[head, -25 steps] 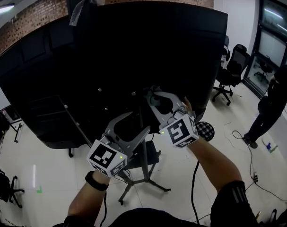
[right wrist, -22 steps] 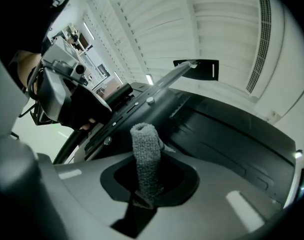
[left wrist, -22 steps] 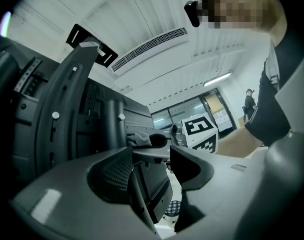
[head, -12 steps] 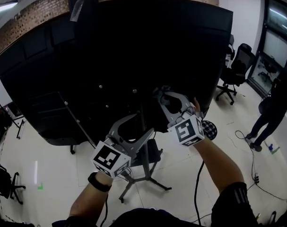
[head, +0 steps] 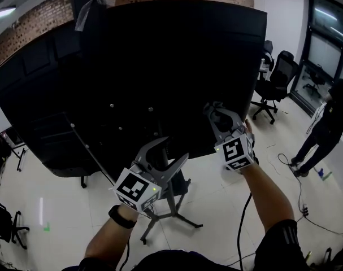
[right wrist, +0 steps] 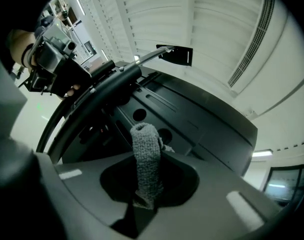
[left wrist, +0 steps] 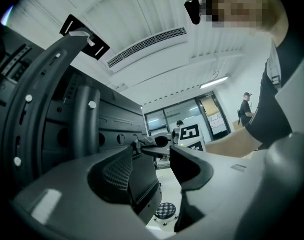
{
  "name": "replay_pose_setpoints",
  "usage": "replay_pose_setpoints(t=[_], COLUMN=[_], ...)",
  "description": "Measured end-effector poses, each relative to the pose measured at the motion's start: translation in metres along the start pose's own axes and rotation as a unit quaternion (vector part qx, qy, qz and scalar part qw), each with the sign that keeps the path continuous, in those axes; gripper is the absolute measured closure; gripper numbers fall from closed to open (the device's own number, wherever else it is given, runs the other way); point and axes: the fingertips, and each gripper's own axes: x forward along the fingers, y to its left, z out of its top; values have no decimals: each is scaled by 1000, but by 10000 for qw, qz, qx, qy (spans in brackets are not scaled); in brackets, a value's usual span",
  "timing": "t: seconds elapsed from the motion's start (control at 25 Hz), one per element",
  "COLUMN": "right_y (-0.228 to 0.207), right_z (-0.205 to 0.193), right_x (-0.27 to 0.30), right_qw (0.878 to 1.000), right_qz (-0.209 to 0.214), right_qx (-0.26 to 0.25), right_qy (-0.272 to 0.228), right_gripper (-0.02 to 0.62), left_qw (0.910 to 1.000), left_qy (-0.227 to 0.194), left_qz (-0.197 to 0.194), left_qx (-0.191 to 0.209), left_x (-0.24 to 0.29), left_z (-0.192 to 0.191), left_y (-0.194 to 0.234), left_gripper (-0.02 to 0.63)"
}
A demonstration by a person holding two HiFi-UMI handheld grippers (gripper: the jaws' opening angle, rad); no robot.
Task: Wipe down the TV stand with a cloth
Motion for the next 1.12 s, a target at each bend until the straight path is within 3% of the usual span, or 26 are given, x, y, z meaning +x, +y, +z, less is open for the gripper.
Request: replay_pose_setpoints(t=[0.16, 0.28, 0.68, 1.12], right_y=[-17, -13, 70, 200], right_z=[-16, -1, 180, 353], right_x=[-9, -17, -28, 26], right_qw=[9994, 9996, 9923, 9749], right_qz=[-208, -219, 402, 957], right_qx=[81, 16, -550, -1017], right_qy=[277, 149, -1033, -1733], right_gripper=[545, 545, 545, 545], left_qw=[10000, 10000, 9983, 9875], left_qy=[-9, -39, -138, -226], left_qz=[-28, -25, 540, 1523], left_qx=[-17, -9, 181, 327], left_x=[-2, -11, -103, -267], left_z=[0, 0, 25, 53], left_y=[-2, 0, 41, 141], left_gripper=[351, 351, 351, 351])
